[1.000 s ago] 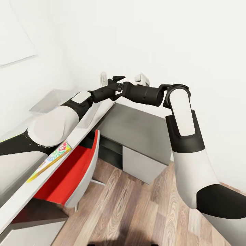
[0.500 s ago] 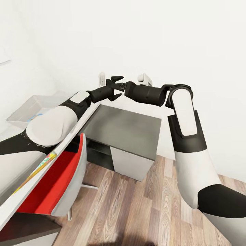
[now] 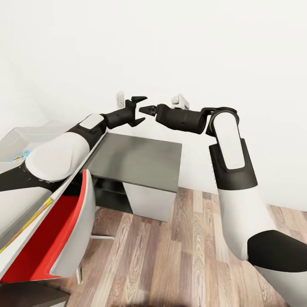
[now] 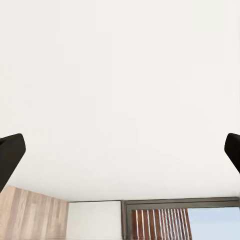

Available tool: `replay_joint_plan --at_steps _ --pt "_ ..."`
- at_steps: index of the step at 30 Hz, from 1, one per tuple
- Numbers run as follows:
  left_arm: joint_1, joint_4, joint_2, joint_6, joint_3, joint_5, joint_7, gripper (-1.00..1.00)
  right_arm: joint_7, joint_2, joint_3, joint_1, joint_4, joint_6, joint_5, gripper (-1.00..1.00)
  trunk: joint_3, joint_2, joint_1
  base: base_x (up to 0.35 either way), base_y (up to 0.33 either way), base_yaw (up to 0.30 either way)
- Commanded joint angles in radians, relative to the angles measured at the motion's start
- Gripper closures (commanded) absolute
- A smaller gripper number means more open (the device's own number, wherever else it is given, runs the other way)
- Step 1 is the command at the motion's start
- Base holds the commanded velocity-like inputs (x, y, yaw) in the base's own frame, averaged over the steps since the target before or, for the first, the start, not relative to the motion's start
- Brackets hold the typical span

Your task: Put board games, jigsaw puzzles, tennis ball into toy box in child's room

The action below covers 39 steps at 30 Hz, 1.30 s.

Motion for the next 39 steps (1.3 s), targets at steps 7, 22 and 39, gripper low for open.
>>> replay_joint_plan --at_steps 7,22,39 --pt "0.002 -0.002 0.020 0.024 0.000 0.004 0.002 -1.00 -0.009 0.002 0.001 -0.002 0.027 0.002 -0.008 -1.00 0.004 -0.002 0.000 -0.076 0.015 -0.269" --pt "0.004 -0.002 0.031 0.037 0.000 0.003 0.002 -1.00 -0.010 0.008 0.008 -0.003 0.073 0.002 -0.002 -1.00 0.015 -0.002 0.000 -0.039 0.001 -0.156" --pt "0.005 -0.002 0.043 0.038 -0.003 0.003 0.002 -1.00 -0.013 0.016 0.012 -0.003 0.087 0.002 0.000 -1.00 0.038 -0.002 0.000 -0.034 0.000 -0.065"
